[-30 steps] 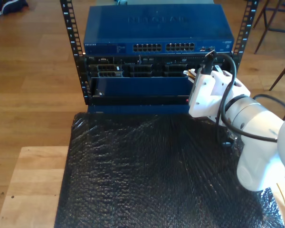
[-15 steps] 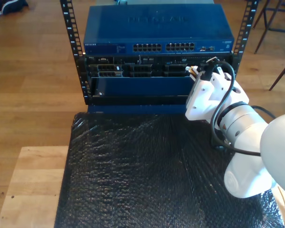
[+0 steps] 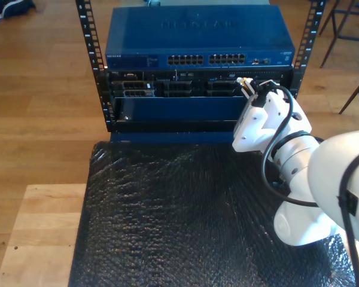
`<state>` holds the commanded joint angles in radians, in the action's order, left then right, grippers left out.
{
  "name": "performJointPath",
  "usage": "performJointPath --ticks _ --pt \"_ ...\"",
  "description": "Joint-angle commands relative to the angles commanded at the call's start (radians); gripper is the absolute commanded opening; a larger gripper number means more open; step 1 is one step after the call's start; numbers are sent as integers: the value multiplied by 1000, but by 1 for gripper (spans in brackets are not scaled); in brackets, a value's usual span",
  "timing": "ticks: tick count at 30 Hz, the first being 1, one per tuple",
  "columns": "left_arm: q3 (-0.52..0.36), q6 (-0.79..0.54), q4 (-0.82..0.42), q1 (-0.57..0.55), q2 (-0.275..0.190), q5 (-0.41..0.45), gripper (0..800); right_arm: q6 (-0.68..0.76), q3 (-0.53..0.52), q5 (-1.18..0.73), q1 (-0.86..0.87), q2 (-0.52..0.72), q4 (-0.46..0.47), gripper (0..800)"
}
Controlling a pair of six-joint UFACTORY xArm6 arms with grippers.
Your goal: Grab the cable and plug it in
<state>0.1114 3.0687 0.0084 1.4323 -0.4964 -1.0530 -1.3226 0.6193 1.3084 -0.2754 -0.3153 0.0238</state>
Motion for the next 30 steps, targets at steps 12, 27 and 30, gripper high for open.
performJointPath --ticks 12,27,30 --pt "0 0 0 0 0 0 800 -121 147 5 -69 -129 -172 0" --pt "0 0 0 0 0 0 800 -244 338 74 -87 -273 -316 0" --pt "0 0 0 0 0 0 800 -252 334 80 -84 -275 -315 0"
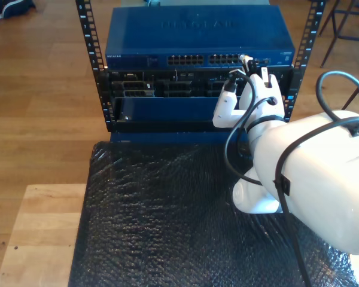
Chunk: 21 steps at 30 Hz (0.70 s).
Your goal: Grab the cable and plug it in
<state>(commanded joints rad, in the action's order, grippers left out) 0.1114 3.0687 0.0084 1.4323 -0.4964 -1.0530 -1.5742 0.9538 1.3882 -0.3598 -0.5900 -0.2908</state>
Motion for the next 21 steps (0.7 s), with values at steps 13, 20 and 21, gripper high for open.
performJointPath --ticks 13,20,21 --pt "0 0 0 0 0 0 800 -68 6 -5 5 -11 -9 0" --pt "0 0 0 0 0 2 800 -94 3 -5 2 -18 -55 0" --pt "0 0 0 0 0 0 800 -100 6 -5 0 -18 -68 0"
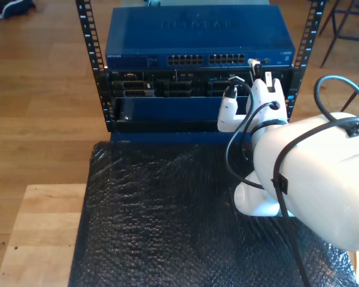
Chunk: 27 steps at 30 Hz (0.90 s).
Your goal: Grab the cable and plug it in
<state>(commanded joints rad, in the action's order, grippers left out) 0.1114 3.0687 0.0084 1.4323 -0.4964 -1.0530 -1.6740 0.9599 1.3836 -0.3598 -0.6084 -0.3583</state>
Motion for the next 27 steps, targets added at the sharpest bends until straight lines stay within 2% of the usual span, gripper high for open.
performJointPath --ticks 10,27 --pt "0 0 0 0 0 2 800 -26 41 5 -41 -41 -84 0" --pt "0 0 0 0 0 2 800 -51 112 6 -60 -77 -129 0"
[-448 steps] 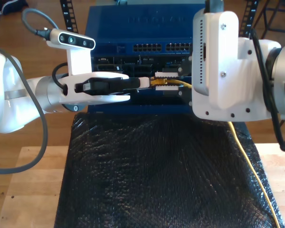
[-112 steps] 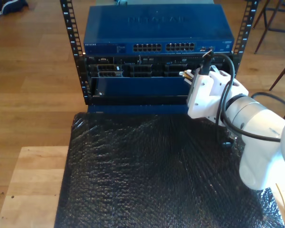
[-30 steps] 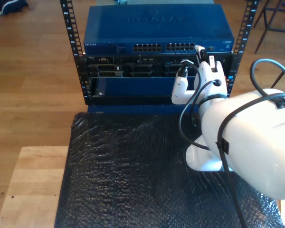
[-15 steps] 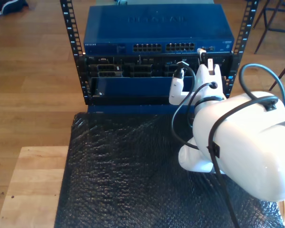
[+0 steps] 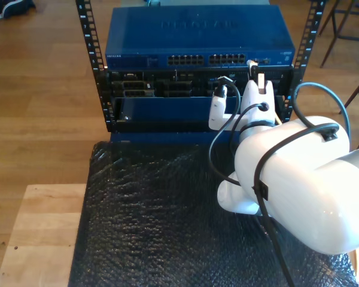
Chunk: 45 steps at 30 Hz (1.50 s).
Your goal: Grab the cable and plug it in
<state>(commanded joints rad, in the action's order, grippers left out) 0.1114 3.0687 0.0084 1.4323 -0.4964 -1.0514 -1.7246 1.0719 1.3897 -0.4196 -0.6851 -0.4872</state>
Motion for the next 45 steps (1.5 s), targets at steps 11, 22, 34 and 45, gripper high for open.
performJointPath --ticks 11,22,34,45 --pt "0 0 0 0 0 0 800 3 29 -2 -17 -23 -3 0" --pt "0 0 0 0 0 0 800 3 80 -3 -26 -52 -54 0" --pt "0 0 0 0 0 0 800 3 81 -6 -34 -58 -78 0" --pt "0 0 0 0 0 0 800 8 84 -12 -32 -71 -77 0"
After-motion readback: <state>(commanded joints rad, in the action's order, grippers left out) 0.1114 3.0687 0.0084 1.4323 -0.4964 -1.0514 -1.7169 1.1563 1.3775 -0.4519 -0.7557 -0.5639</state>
